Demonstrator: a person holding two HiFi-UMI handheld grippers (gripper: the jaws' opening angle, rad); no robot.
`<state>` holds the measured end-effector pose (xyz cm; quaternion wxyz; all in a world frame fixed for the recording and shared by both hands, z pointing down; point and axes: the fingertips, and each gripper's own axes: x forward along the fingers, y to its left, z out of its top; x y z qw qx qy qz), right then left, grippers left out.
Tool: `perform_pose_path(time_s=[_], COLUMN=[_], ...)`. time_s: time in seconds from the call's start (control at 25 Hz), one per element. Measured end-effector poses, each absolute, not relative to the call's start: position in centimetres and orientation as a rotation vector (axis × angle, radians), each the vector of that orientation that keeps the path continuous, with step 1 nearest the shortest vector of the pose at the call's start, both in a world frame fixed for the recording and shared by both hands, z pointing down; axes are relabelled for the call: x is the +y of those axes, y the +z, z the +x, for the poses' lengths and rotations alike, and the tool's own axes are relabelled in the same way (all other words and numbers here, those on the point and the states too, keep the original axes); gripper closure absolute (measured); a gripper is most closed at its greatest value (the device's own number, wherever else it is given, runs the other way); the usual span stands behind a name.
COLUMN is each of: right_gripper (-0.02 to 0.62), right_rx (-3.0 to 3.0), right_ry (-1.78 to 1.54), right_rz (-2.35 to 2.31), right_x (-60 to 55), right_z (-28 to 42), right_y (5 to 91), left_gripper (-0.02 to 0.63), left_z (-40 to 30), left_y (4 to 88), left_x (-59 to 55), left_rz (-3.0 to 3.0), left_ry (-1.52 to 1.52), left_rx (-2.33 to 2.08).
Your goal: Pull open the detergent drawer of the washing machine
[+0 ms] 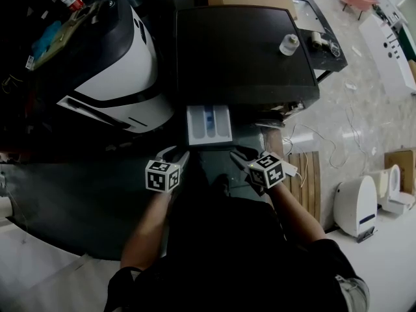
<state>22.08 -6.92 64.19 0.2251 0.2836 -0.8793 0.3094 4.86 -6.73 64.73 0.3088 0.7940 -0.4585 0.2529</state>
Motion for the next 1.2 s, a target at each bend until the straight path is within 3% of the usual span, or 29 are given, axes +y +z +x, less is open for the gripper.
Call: perform_pose_path(time_s=[0.28,0.76,1.2], right_gripper=[0.465,0.466,0.505], right_rx=[-2.440,-2.540,-2.604], right_ry=[0.944,0.826,0.709], right_rz=[0.775,1.023,1.163], right_x=[-7.3,-12.0,-17.3], right_z=[22.3,25.6,17.5], right_y=[63.6,56.9,49.8], left_gripper=[0.477,0.476,0.500], left_z=[4.2,0.5,-2.6], left_y=[64.1,55.3,45.7], left_x=[-7.3,-11.2,-17.1], left_rz=[2.100,2.285,2.515], left_ry=[0.648,0.560,0.388], left_rx=[-1.164,-1.225,-1.252])
